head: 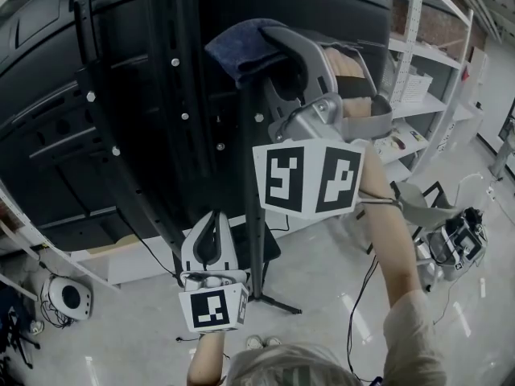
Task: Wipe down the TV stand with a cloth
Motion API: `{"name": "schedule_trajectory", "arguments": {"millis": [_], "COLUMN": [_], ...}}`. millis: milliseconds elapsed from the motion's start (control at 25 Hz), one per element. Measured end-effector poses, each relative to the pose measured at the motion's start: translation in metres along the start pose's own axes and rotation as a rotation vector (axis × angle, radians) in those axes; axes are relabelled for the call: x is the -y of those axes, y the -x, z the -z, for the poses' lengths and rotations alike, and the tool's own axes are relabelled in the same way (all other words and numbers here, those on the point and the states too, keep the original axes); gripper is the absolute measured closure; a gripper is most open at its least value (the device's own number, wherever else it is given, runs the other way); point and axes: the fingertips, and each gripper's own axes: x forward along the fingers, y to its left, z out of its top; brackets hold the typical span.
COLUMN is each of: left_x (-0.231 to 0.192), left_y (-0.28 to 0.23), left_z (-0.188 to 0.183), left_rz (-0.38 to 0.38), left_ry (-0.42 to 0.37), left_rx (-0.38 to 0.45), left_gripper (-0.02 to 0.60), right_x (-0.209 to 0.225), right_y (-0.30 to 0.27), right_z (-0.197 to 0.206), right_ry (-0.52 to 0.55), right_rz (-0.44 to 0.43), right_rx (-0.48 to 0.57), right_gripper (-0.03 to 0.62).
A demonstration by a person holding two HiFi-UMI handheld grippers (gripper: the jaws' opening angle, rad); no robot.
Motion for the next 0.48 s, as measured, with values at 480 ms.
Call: {"name": "schedule_trajectory", "arguments": {"millis": [480], "left_x": [-0.004], "left_y": [0.002], "left_z": [0.002], "left_rz": [-0.015], "left_ry": [0.005], "left_rx": [-0.004], "left_gripper": [0.566], "right_x": [-0.023], "right_y": [0.003], "right_z": [-0.003], "right_ry": [0.025], "right_rz": [-0.035], "right_rx": [-0.021], "right_gripper": [0.537]}}
